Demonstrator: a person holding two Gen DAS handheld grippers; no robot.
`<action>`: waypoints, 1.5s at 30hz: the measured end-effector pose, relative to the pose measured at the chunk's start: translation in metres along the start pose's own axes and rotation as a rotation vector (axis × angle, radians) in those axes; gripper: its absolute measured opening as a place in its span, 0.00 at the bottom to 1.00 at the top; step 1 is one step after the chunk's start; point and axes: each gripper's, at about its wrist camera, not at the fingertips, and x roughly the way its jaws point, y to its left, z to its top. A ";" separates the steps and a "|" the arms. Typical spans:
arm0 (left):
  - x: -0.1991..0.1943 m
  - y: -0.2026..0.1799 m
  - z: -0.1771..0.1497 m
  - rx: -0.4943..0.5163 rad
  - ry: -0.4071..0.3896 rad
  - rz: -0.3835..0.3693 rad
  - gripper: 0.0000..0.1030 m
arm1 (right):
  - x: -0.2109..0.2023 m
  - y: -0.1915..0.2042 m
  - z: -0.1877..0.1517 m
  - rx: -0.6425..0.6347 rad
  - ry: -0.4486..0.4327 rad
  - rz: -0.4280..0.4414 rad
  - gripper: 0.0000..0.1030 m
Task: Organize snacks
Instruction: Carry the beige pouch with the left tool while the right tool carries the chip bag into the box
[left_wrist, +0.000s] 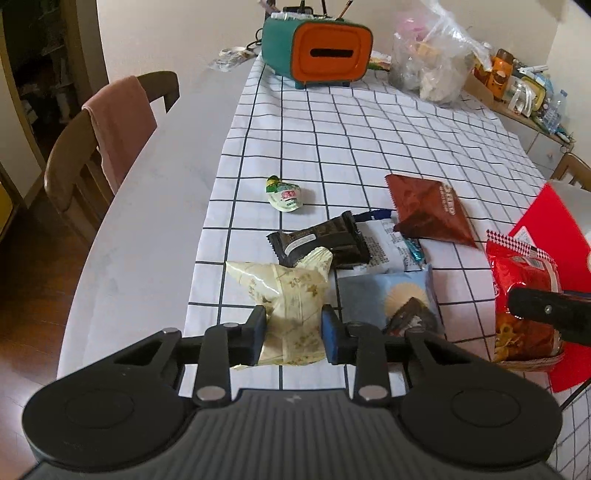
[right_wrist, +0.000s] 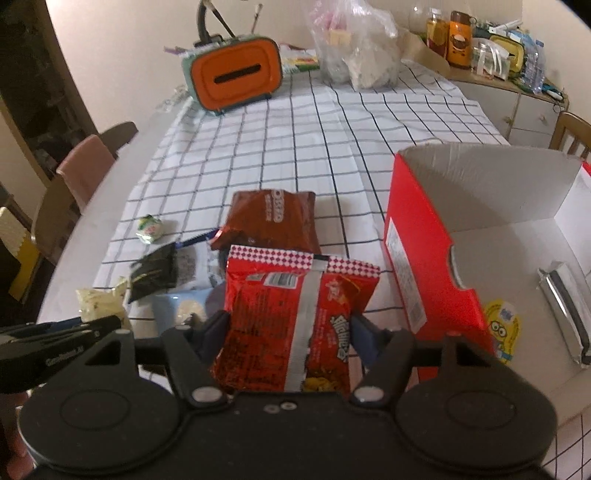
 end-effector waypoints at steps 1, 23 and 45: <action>-0.004 0.000 -0.001 -0.001 0.001 -0.002 0.29 | -0.005 -0.001 0.000 0.000 -0.003 0.006 0.67; -0.093 -0.103 0.020 0.042 -0.080 -0.063 0.29 | -0.102 -0.090 0.027 -0.080 -0.080 0.068 0.67; -0.073 -0.283 0.022 0.213 -0.052 -0.154 0.29 | -0.095 -0.260 0.030 -0.023 -0.039 -0.092 0.67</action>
